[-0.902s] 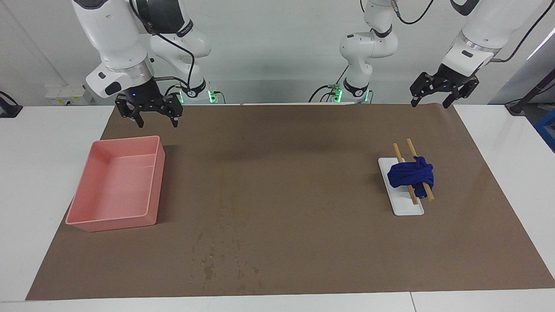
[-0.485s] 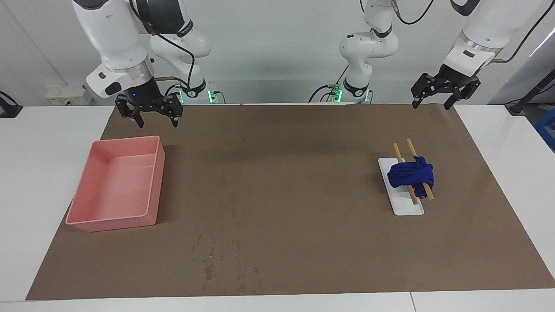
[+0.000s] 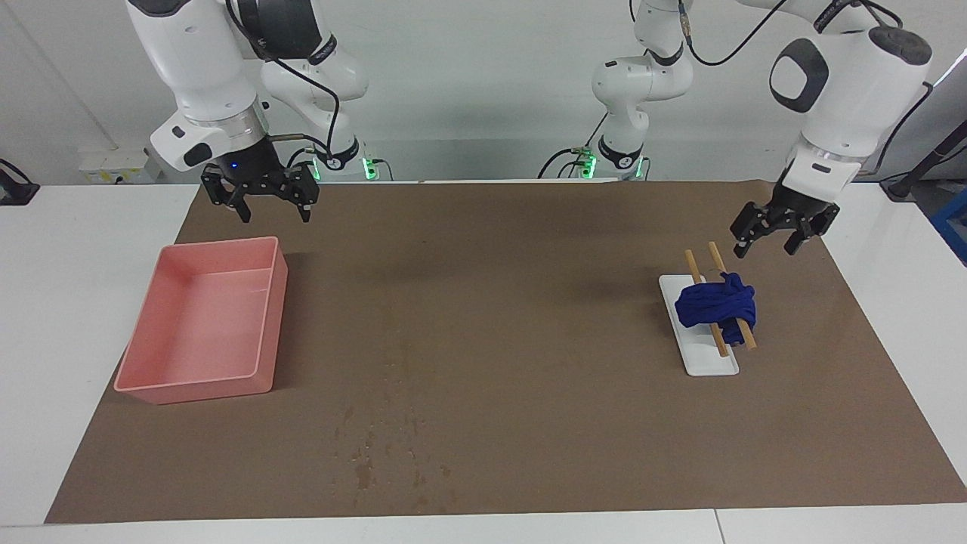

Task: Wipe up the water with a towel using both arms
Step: 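Close the left gripper on the blue towel draped over the white tray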

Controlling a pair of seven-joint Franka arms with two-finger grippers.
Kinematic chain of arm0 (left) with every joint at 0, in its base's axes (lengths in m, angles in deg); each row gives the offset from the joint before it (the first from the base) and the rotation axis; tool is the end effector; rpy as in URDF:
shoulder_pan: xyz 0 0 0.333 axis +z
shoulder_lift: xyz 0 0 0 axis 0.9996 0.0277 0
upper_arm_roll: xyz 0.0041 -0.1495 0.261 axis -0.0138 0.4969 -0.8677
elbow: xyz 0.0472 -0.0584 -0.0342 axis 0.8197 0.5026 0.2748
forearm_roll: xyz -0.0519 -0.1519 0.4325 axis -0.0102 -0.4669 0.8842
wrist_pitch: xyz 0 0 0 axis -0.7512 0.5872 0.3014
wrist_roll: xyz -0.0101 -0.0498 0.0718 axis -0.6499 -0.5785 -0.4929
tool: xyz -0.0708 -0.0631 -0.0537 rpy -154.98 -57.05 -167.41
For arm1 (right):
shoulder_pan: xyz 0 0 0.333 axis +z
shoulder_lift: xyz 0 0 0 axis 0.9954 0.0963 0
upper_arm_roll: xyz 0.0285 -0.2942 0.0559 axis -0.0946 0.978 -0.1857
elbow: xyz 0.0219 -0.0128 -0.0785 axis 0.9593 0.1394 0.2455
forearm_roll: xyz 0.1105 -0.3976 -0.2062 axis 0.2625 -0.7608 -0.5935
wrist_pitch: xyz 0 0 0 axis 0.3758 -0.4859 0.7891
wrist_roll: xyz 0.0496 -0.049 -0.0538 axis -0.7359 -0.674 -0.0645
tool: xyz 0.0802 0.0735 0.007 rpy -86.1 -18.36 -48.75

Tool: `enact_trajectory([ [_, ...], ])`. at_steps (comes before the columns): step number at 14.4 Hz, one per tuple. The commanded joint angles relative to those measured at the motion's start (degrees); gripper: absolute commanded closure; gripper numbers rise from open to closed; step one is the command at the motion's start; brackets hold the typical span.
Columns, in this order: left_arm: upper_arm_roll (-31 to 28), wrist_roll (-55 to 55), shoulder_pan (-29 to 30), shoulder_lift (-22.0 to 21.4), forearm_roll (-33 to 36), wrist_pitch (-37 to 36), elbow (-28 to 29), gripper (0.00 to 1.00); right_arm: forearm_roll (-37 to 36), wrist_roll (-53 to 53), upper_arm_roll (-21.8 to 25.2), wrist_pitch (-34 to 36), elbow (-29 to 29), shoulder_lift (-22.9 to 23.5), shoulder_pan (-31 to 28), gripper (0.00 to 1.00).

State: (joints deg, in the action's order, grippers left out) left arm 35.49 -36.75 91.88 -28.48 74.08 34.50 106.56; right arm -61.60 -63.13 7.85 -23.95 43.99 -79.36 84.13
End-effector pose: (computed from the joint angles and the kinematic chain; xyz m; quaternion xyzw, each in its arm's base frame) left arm 0.6541 0.0153 0.4978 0.9957 0.0300 0.0860 0.0178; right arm 0.6243 0.0673 0.5861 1.0000 -0.0059 0.0030 0.0060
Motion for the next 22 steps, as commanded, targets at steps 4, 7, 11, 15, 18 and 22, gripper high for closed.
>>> enact_trajectory([
  [4,0.2,-5.3,0.2,1.0,0.8,18.7,13.6,0.00,0.4,1.7,-0.5,0.2,1.1,-1.1,-0.7,0.00],
  [7,0.2,-5.1,0.2,0.9,0.9,18.4,13.9,0.02,0.4,1.7,-0.5,0.2,1.1,-1.1,-0.7,0.00],
  [11,0.1,-5.3,1.2,0.8,0.9,18.3,14.5,0.37,0.3,1.7,-0.5,0.2,1.1,-1.1,-0.8,0.00],
  [15,0.1,-5.3,1.2,0.8,0.9,18.1,14.3,0.98,0.3,1.7,-0.5,0.2,1.1,-1.1,-0.7,0.00],
  [18,0.1,-5.3,1.3,0.9,0.9,17.7,13.7,1.00,0.4,1.7,-0.5,0.2,1.1,-1.1,-0.7,0.00],
  [22,0.1,-5.3,1.4,1.4,0.8,13.6,10.3,1.00,0.4,1.7,-0.5,0.2,1.3,-1.2,-0.7,0.00],
])
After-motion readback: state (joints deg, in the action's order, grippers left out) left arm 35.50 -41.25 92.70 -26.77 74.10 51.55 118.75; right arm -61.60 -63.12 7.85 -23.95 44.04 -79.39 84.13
